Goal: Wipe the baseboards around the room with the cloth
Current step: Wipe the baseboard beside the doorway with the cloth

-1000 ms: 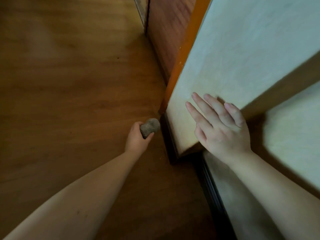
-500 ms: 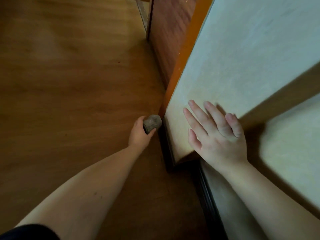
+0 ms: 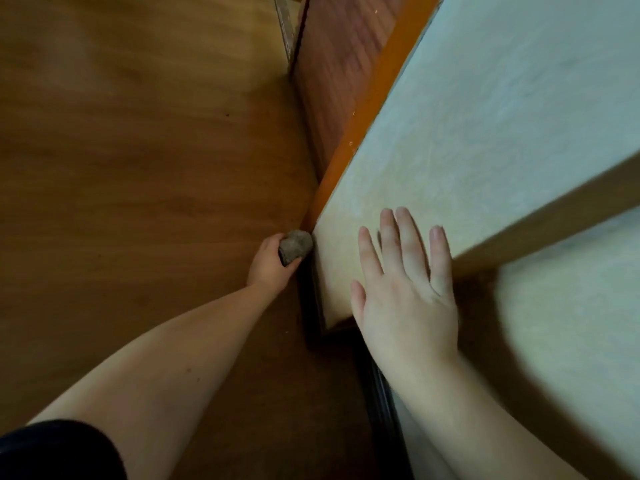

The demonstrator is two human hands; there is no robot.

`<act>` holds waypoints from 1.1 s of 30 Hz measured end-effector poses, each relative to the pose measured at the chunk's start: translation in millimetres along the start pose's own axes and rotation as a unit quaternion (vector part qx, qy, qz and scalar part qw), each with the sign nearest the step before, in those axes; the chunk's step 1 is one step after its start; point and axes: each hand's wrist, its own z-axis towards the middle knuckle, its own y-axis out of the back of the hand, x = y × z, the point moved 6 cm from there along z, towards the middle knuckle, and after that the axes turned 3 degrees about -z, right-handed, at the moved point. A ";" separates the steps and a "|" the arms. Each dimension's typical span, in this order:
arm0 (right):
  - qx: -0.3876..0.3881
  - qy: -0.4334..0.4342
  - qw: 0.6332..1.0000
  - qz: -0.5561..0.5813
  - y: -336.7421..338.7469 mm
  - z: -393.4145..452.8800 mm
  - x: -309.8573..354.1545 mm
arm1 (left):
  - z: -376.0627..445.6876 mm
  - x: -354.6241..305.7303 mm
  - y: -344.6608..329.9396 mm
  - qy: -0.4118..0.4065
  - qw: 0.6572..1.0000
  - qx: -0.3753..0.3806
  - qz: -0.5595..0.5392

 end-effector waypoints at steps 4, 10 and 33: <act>0.025 0.051 0.997 0.053 24.3 15.6 -8.9 | 1.2 4.7 1.0 0.021 0.999 0.039 0.009; 0.034 0.094 0.992 -0.083 33.6 49.9 -23.7 | 7.8 -0.5 7.2 0.030 0.998 0.054 -0.004; 0.018 0.075 0.984 -0.161 25.9 61.7 -28.5 | 22.8 1.5 -0.5 0.025 0.999 0.015 -0.031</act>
